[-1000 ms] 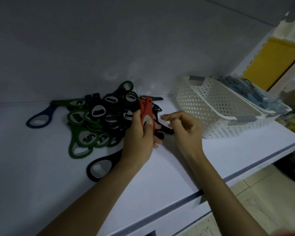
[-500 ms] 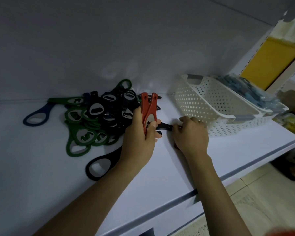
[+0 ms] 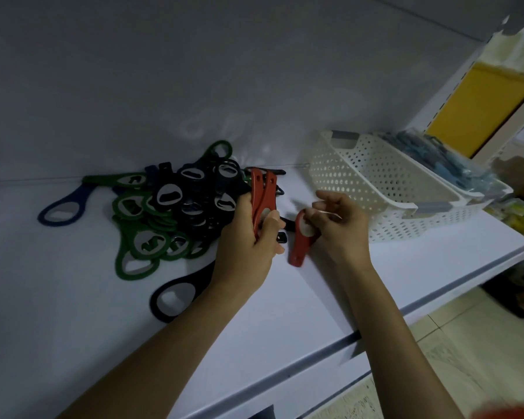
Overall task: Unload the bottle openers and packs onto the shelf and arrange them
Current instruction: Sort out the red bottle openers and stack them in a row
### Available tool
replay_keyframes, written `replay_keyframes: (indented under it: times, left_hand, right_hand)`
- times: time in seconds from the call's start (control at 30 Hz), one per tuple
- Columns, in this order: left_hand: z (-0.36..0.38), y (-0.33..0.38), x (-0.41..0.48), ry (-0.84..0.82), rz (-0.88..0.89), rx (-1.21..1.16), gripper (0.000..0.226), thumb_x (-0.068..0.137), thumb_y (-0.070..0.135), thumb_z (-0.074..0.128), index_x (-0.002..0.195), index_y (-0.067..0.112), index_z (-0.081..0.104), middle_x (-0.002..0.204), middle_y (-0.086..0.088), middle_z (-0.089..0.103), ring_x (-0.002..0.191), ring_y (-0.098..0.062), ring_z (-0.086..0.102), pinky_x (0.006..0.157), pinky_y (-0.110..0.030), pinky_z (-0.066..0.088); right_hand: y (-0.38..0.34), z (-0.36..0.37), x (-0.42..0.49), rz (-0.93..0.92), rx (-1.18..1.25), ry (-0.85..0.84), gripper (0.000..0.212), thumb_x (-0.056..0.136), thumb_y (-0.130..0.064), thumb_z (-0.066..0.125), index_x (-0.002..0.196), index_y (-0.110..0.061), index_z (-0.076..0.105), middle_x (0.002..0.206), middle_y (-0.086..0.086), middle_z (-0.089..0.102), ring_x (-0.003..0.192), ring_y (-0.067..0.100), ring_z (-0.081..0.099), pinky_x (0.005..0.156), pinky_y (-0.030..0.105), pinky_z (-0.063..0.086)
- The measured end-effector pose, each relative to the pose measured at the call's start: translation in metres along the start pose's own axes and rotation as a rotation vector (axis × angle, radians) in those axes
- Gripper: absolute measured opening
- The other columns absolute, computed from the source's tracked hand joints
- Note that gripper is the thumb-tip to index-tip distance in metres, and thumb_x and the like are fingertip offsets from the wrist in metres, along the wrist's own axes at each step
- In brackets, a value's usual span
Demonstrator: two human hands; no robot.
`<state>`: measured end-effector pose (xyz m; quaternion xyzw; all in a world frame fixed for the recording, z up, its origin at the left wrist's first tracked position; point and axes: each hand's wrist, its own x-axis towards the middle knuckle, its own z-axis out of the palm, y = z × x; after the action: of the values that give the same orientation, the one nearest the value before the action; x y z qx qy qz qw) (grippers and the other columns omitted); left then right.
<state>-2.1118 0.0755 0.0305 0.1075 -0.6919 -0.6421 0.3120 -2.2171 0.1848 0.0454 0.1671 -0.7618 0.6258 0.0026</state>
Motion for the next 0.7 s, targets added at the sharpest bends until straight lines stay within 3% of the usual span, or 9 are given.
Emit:
replay_keyframes:
  times: [0.13,0.23,0.3,0.4,0.47,0.53,0.6,0.67,0.7]
  left_hand:
    - [-0.001,0.002,0.000,-0.009,0.039,0.108,0.020,0.099,0.023,0.040,0.116,0.019,0.049,0.081,0.000,0.066,0.057,-0.012,0.063,0.062,-0.043,0.057]
    - [0.000,0.003,-0.003,-0.015,0.081,0.134,0.021,0.099,0.021,0.041,0.118,0.017,0.049,0.081,-0.002,0.067,0.057,-0.013,0.064,0.062,-0.043,0.057]
    - [0.000,0.003,-0.006,-0.021,0.111,0.129,0.020,0.099,0.019,0.042,0.118,0.017,0.049,0.082,0.001,0.067,0.057,-0.011,0.064,0.060,-0.037,0.058]
    - [0.001,0.011,-0.005,-0.017,0.046,0.010,0.015,0.099,0.016,0.043,0.112,0.019,0.050,0.084,-0.001,0.065,0.061,-0.011,0.063,0.060,-0.027,0.057]
    - [0.004,0.022,-0.003,-0.018,-0.118,-0.153,0.016,0.100,0.026,0.041,0.108,0.018,0.053,0.088,-0.010,0.066,0.064,-0.015,0.065,0.060,-0.029,0.057]
    - [0.000,0.037,0.004,-0.073,-0.338,-0.406,0.038,0.099,0.045,0.034,0.107,0.018,0.059,0.090,-0.010,0.069,0.073,-0.016,0.069,0.064,-0.033,0.058]
    - [-0.017,0.049,0.008,-0.188,-0.451,-0.693,0.058,0.095,0.059,0.027,0.104,0.015,0.065,0.090,-0.006,0.070,0.081,-0.015,0.069,0.066,-0.031,0.057]
    - [-0.042,0.058,0.007,-0.220,-0.487,-0.882,0.059,0.095,0.055,0.034,0.081,0.011,0.070,0.071,-0.002,0.067,0.066,-0.011,0.066,0.057,-0.021,0.053]
    - [-0.055,0.060,0.005,-0.200,-0.483,-0.856,0.054,0.096,0.048,0.039,0.069,0.012,0.069,0.061,0.000,0.062,0.056,-0.008,0.062,0.051,-0.017,0.050]
  right_hand:
    - [-0.005,0.003,-0.003,0.032,0.139,-0.076,0.026,0.084,0.010,0.062,0.105,-0.003,0.062,0.071,0.003,0.069,0.065,0.011,0.068,0.062,0.020,0.054]
    - [-0.013,0.006,-0.006,-0.005,0.200,-0.108,0.021,0.082,0.010,0.065,0.095,-0.006,0.065,0.068,-0.002,0.071,0.064,0.009,0.068,0.058,0.016,0.050]
    - [-0.022,0.006,-0.007,-0.087,0.184,-0.025,0.020,0.082,0.008,0.065,0.089,-0.011,0.066,0.071,-0.004,0.069,0.066,0.008,0.065,0.061,0.017,0.049]
    - [-0.042,0.006,-0.011,-0.435,-0.016,0.215,0.022,0.080,0.004,0.066,0.079,-0.018,0.064,0.077,-0.007,0.065,0.070,0.002,0.058,0.064,0.015,0.046]
    - [-0.056,0.009,-0.019,-0.768,-0.167,0.283,0.018,0.078,0.007,0.064,0.077,-0.011,0.065,0.079,0.000,0.063,0.072,0.005,0.056,0.061,0.013,0.042]
    - [-0.064,0.020,-0.031,-1.022,-0.270,0.228,0.013,0.078,0.010,0.065,0.076,-0.002,0.067,0.080,0.010,0.064,0.077,0.017,0.058,0.063,0.022,0.045]
    - [-0.065,0.037,-0.045,-1.196,-0.369,0.131,0.009,0.079,0.008,0.065,0.078,0.000,0.070,0.082,0.013,0.066,0.076,0.025,0.061,0.062,0.031,0.048]
    - [-0.059,0.053,-0.057,-1.309,-0.427,0.010,0.011,0.083,0.004,0.062,0.080,-0.001,0.071,0.083,0.012,0.067,0.075,0.027,0.060,0.061,0.032,0.047]
    - [-0.057,0.060,-0.063,-1.328,-0.416,-0.059,0.014,0.086,0.002,0.059,0.080,-0.001,0.071,0.085,0.012,0.067,0.075,0.028,0.059,0.063,0.033,0.047]
